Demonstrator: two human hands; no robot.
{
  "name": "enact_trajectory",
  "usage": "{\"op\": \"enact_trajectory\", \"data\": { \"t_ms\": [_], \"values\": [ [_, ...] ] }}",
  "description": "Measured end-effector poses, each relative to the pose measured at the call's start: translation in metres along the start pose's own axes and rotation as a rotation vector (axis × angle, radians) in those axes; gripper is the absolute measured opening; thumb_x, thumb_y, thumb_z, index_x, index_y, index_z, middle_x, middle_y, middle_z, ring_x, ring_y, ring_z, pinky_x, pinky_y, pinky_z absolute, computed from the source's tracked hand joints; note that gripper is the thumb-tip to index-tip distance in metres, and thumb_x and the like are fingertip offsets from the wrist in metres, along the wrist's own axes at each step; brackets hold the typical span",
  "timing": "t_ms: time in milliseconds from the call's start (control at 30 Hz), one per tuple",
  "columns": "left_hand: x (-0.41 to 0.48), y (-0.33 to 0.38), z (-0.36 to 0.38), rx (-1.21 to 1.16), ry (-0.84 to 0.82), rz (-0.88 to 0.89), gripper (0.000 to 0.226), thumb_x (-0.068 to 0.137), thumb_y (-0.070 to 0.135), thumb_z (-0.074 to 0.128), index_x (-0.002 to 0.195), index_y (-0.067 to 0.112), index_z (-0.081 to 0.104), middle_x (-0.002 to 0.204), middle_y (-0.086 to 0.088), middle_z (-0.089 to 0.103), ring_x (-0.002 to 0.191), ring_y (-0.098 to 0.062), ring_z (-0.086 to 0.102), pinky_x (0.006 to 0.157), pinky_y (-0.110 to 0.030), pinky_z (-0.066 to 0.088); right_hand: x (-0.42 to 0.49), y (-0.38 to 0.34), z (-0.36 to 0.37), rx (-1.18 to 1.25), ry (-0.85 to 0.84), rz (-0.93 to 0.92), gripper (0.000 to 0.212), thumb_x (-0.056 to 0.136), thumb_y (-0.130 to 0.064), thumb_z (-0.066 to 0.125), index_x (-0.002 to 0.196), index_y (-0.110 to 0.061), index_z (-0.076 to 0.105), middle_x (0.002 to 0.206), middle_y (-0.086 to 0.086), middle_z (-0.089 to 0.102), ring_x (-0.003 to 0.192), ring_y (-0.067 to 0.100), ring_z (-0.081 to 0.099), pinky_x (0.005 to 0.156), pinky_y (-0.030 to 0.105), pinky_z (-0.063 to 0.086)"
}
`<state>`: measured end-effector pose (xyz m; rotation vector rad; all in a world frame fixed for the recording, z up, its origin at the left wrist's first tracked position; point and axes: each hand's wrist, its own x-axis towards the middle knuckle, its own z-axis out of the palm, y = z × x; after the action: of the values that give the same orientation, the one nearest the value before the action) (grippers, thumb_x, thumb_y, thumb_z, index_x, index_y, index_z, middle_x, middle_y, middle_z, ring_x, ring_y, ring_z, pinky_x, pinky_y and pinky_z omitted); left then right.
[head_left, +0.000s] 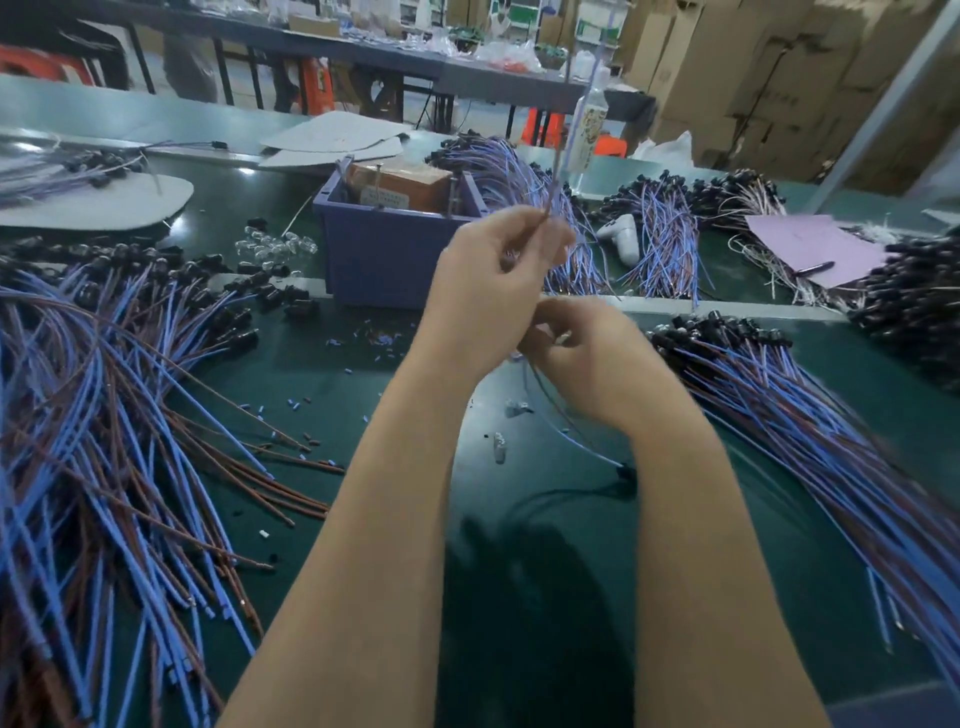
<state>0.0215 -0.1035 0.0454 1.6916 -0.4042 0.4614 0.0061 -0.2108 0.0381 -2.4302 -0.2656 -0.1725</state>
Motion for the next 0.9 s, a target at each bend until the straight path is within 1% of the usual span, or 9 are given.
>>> {"op": "enact_trajectory", "data": {
  "t_ms": [133,200,267,367,433,500,633,733,900],
  "values": [
    [0.005,0.037,0.039,0.086,-0.035,0.093,0.018,0.096,0.033,0.052,0.101,0.023,0.066,0.088,0.002,0.065,0.068,-0.008,0.055,0.068,-0.025,0.045,-0.017,0.018,-0.042,0.152,0.531,-0.025,0.029,0.095,-0.023,0.052,0.076,-0.007,0.065,0.066,0.008,0.064,0.063,0.025,0.062,0.064,0.037,0.051],
    [0.004,0.034,0.063,0.359,-0.129,-0.021,0.032,0.098,0.040,0.045,0.111,0.018,0.065,0.094,-0.010,0.065,0.089,-0.024,0.060,0.078,-0.032,0.046,-0.025,0.030,-0.058,0.409,0.780,0.030,0.030,0.098,-0.026,0.048,0.077,-0.013,0.066,0.065,0.003,0.065,0.057,0.016,0.063,0.060,0.032,0.053],
    [-0.002,0.027,0.093,0.381,-0.300,-0.138,0.037,0.100,0.039,0.039,0.111,0.013,0.063,0.100,-0.014,0.067,0.096,-0.028,0.060,0.080,-0.034,0.045,-0.032,0.044,-0.071,0.724,0.910,0.070,0.032,0.100,-0.025,0.045,0.076,-0.016,0.065,0.058,-0.004,0.063,0.049,0.008,0.058,0.051,0.021,0.047],
    [-0.006,0.026,0.135,-0.046,-0.296,-0.277,0.030,0.101,0.028,0.040,0.093,0.008,0.061,0.075,-0.012,0.067,0.062,-0.018,0.060,0.062,-0.030,0.045,-0.045,0.063,-0.081,1.086,1.018,0.116,0.032,0.100,-0.023,0.044,0.076,-0.016,0.064,0.054,-0.005,0.064,0.047,0.006,0.056,0.048,0.017,0.044],
    [-0.001,0.023,0.162,-0.141,-0.198,-0.282,0.022,0.099,0.018,0.045,0.089,0.011,0.063,0.075,-0.009,0.067,0.063,-0.019,0.058,0.067,-0.032,0.048,-0.054,0.080,-0.082,1.194,1.086,0.192,0.030,0.100,-0.022,0.044,0.079,-0.015,0.065,0.055,-0.005,0.065,0.049,0.006,0.058,0.050,0.017,0.048],
    [0.002,0.023,0.187,-0.097,-0.166,-0.237,0.017,0.096,0.014,0.051,0.093,0.010,0.067,0.079,-0.005,0.066,0.077,-0.022,0.062,0.075,-0.030,0.048,-0.062,0.100,-0.080,1.257,1.118,0.307,0.031,0.101,-0.022,0.043,0.081,-0.011,0.063,0.055,-0.003,0.067,0.048,0.008,0.061,0.051,0.018,0.051],
    [-0.001,0.010,0.229,0.113,-0.206,-0.111,0.019,0.096,0.015,0.051,0.113,0.010,0.057,0.085,-0.007,0.066,0.081,-0.027,0.060,0.073,-0.033,0.046,-0.072,0.140,-0.078,1.344,1.061,0.578,0.038,0.101,-0.025,0.041,0.072,-0.006,0.057,0.047,-0.001,0.063,0.042,0.007,0.061,0.043,0.016,0.048],
    [-0.005,-0.014,0.251,0.324,-0.303,-0.132,0.024,0.095,0.019,0.053,0.117,0.009,0.048,0.096,-0.017,0.065,0.090,-0.035,0.060,0.069,-0.036,0.042,-0.073,0.162,-0.075,1.646,1.052,0.611,0.037,0.103,-0.021,0.037,0.077,-0.003,0.055,0.049,0.004,0.065,0.044,0.008,0.063,0.045,0.016,0.051],
    [-0.017,-0.047,0.264,0.336,-0.394,-0.285,0.019,0.092,0.027,0.059,0.106,0.013,0.057,0.102,-0.011,0.067,0.097,-0.030,0.061,0.075,-0.031,0.043,-0.067,0.172,-0.069,1.793,1.070,0.607,0.027,0.102,-0.014,0.035,0.104,0.005,0.053,0.099,0.017,0.062,0.104,0.026,0.061,0.088,0.033,0.050]
  ]
}}
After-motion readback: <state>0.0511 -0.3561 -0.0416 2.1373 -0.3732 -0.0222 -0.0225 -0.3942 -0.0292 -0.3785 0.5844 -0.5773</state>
